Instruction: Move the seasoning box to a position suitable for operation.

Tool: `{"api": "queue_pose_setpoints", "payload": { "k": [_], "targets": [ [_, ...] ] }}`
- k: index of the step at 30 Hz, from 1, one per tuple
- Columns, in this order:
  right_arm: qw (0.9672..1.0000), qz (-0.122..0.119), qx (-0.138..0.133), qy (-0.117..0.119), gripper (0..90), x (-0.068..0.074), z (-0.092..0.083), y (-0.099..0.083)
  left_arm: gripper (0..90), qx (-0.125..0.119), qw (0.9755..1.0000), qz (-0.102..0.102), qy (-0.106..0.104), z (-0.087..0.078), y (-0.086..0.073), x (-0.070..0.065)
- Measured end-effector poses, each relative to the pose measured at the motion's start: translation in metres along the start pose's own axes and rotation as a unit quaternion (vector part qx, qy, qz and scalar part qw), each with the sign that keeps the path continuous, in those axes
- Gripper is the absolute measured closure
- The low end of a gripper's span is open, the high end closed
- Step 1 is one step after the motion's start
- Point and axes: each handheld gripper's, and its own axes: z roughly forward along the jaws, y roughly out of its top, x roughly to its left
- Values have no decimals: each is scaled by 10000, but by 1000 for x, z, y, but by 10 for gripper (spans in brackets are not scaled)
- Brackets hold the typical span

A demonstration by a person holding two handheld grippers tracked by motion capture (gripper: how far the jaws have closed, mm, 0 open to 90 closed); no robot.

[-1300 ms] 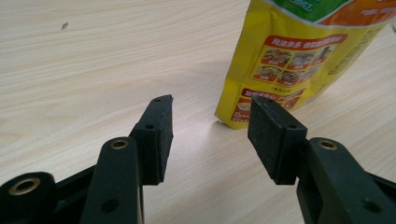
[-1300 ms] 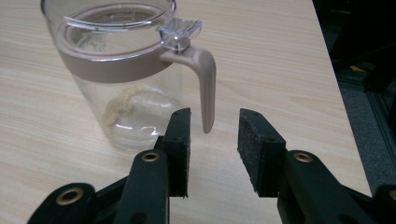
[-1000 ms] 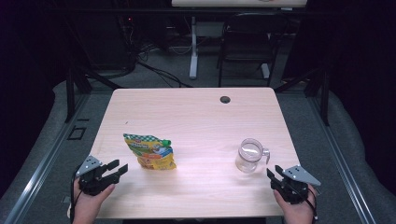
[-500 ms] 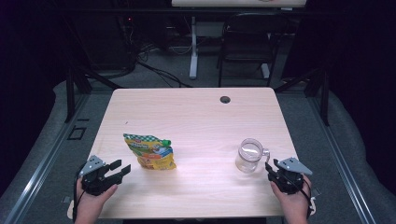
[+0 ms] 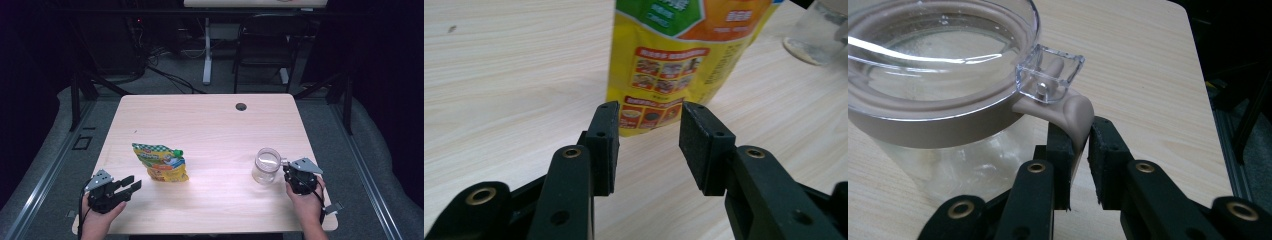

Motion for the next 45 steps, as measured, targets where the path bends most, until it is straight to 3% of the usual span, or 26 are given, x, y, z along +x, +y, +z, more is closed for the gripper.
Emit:
{"api": "queue_pose_setpoints", "payload": {
  "k": [6, 9, 20, 21, 24, 28, 29, 30, 31, 33, 37, 39, 42, 45],
  "targets": [
    [9999, 93, 3, 117, 804, 8, -2, 4, 602, 93, 9995, 292, -4, 3, -1, -16],
    [9998, -4, 13, 205, 810, 19, -3, 6, 602, 118, 9992, 388, 1, 5, -1, -24],
    [9991, -17, 97, 415, 859, 60, -9, 14, 604, 127, 9977, 649, -135, 11, 0, -41],
    [9992, -152, 43, 379, 859, 67, -12, 14, 603, 156, 9975, 679, -150, 11, 1, -42],
    [9991, -243, -8, 341, 859, 73, -13, 15, 602, 156, 9972, 715, -148, 13, 1, -45],
    [9994, -127, -66, 305, 861, 80, -9, 14, 602, 148, 9971, 709, -251, 16, 3, -45],
    [9993, 160, -29, 339, 860, 81, -6, 14, 602, 136, 9971, 707, -263, 17, 3, -45],
    [9993, 160, -29, 339, 860, 81, -6, 14, 602, 138, 9969, 723, -268, 18, 3, -46],
    [9982, 443, -14, 406, 855, 84, -3, 12, 603, 170, 9967, 750, -274, 19, 4, -46],
    [9981, 465, 2, 414, 849, 86, -3, 11, 604, 173, 9966, 736, -316, 22, 4, -48],
    [9981, 221, 20, 581, 770, 93, -9, 8, 604, 211, 9957, 844, -330, 26, 6, -51],
    [9978, -51, 85, 651, 731, 95, -13, 7, 607, 192, 9952, 868, -421, 29, 8, -52],
    [9970, -16, 150, 755, 704, 95, -17, 7, 608, 207, 9948, 891, -448, 32, 9, -54],
    [9952, -259, 162, 926, 640, 93, -32, 3, 612, 202, 9942, 931, -489, 34, 10, -57]
  ]
}}
